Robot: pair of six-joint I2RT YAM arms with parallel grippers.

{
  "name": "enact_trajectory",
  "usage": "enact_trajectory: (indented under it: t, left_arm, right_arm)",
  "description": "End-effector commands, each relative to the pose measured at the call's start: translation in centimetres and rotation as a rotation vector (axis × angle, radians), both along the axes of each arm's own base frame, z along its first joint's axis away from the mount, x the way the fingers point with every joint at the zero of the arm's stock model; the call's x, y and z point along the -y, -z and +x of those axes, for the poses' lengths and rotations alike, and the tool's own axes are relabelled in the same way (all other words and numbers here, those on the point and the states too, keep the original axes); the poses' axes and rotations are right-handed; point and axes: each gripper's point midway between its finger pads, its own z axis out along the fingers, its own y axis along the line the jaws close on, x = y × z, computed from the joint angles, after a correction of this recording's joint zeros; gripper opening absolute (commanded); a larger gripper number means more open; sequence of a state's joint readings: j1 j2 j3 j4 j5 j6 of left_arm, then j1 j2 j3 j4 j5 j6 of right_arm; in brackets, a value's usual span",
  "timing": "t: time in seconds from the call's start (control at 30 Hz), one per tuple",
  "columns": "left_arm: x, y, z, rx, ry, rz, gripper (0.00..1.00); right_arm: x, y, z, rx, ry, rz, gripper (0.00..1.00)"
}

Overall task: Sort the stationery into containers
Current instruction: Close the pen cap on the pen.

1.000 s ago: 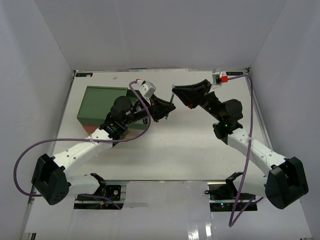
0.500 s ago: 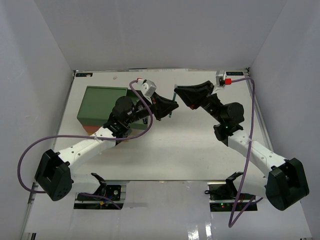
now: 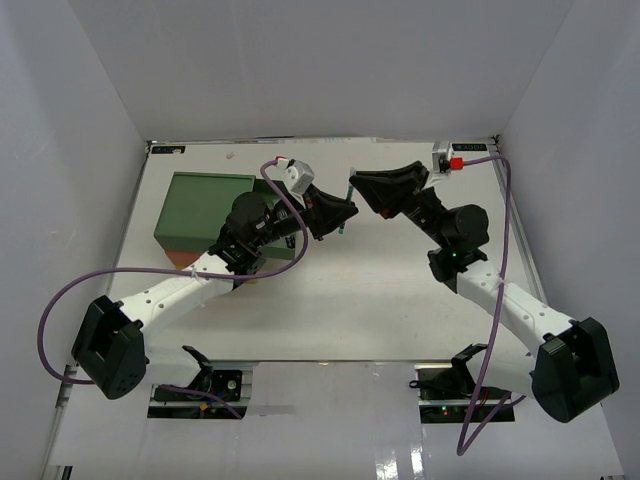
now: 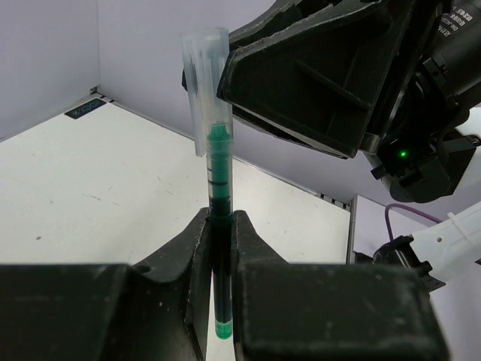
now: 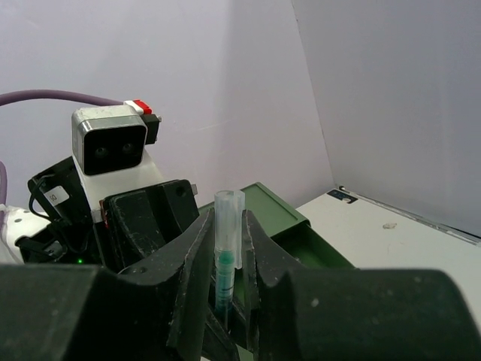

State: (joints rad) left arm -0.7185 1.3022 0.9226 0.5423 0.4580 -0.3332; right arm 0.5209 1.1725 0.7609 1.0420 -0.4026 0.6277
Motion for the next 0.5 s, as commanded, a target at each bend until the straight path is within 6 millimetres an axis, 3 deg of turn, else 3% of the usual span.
enact_trajectory:
  t: [0.0,0.03,0.07,0.33,0.47]
  left_arm:
    - [-0.5,-4.0,-0.6,0.112,-0.009,-0.077,0.00]
    - [-0.5,-3.9,-0.6,0.107,-0.016,-0.078,0.00]
    - [-0.5,-3.4,-0.3,0.090,-0.025,-0.075,0.00]
    - [-0.4,-2.8,-0.1,0.075,-0.027,-0.074,0.00]
    - [-0.5,-2.5,0.1,0.075,-0.039,-0.061,0.00]
  right_arm:
    - [-0.2,0.7,-0.6,0.001,-0.014,-0.046,0.25]
    - [-0.2,0.8,-0.5,0.002,-0.004,-0.053,0.25]
    - [0.1,0.8,-0.7,0.005,0.007,-0.064,0.33]
    - [0.5,0.9,-1.1,0.012,0.029,-0.086,0.47]
    - [1.0,0.9,-1.5,0.022,0.044,-0.097,0.63]
